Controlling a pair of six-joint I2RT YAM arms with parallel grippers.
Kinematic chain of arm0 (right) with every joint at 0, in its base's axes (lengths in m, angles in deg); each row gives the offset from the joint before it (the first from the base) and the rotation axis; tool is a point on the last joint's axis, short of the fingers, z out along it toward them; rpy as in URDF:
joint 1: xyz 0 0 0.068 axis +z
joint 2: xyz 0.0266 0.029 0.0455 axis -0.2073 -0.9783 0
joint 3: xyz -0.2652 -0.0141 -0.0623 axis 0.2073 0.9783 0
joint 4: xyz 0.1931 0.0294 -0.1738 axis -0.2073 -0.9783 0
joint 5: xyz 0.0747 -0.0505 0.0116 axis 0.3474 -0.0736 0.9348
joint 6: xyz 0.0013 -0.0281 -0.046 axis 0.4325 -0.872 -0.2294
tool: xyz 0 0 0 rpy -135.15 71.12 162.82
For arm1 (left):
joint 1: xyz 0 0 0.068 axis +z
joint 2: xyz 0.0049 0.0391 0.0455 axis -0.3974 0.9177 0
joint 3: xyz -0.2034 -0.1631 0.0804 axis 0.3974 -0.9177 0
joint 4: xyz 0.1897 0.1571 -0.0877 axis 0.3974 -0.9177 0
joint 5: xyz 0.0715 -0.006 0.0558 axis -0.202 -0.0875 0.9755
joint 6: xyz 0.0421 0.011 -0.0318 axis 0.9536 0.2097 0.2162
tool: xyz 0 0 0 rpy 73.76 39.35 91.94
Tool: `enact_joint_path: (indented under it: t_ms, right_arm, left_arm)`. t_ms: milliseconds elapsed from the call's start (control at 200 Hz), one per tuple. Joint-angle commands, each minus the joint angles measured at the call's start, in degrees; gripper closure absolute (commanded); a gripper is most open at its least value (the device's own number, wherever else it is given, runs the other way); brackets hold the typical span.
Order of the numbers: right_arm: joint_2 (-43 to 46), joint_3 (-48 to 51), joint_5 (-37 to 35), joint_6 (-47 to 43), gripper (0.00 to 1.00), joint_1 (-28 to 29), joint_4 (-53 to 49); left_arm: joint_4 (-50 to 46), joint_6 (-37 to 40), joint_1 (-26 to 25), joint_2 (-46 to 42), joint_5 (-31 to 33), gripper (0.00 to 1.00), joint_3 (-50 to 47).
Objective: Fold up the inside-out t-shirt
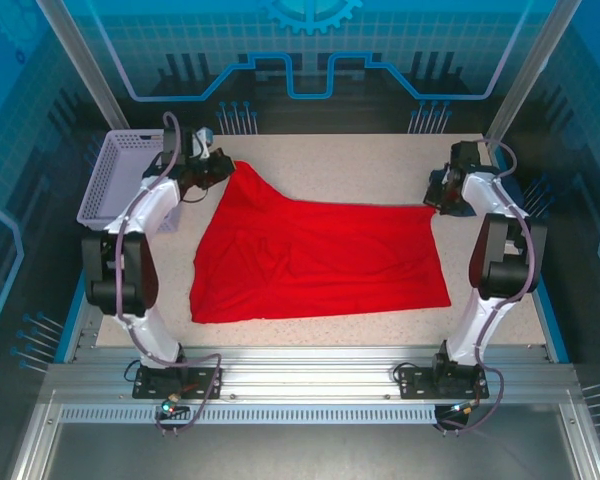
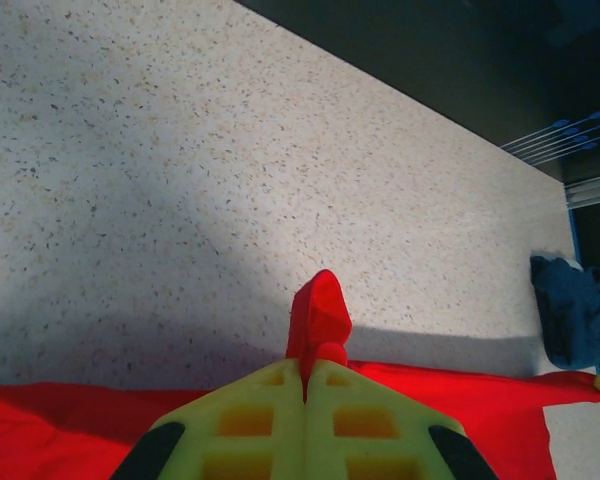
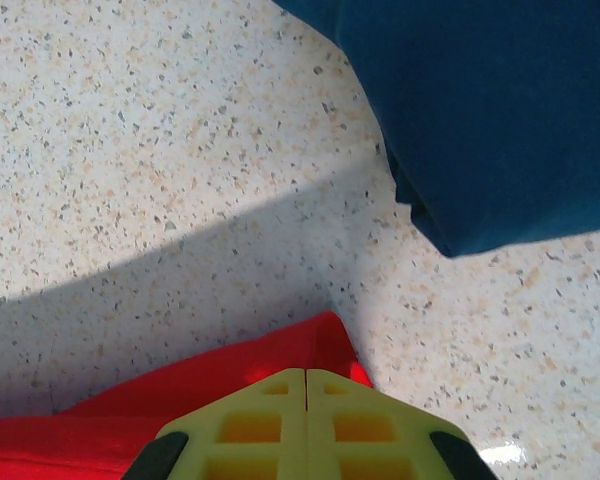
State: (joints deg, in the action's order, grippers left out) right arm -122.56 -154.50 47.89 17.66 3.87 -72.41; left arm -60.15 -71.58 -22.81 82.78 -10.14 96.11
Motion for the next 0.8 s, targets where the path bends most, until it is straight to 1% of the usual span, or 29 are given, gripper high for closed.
enact_joint_path:
  t_ms: [0,145,240,445,555,790]
  right_arm:
    - [3.2,2.4,0.9,-0.7,1.0,-1.3,-0.1]
    - [5.8,4.9,0.9,-0.7,1.0,-1.4,-0.2]
    - [7.4,6.7,1.0,-0.5,1.0,-1.4,-0.3]
    - [10.7,11.1,0.8,-0.3,1.0,-1.4,-0.4]
    - [11.7,13.0,0.1,-0.4,1.0,-1.4,-0.6]
    - [13.4,16.3,-0.2,-0.3,1.0,-1.3,-0.8]
  left_arm:
    - [2.1,-1.3,0.5,-6.0,-1.0,1.0,-5.0]
    - [1.9,-2.3,0.5,-13.9,-1.1,1.0,-11.5]
    - [-0.4,-2.0,0.5,-18.8,0.5,1.0,-14.5]
    - [-2.7,-3.7,0.4,-28.5,2.2,1.0,-22.3]
    - [-4.2,-4.3,0.4,-32.1,1.9,1.0,-25.1]
    - [-8.3,-4.8,0.2,-38.0,3.4,1.0,-30.1]
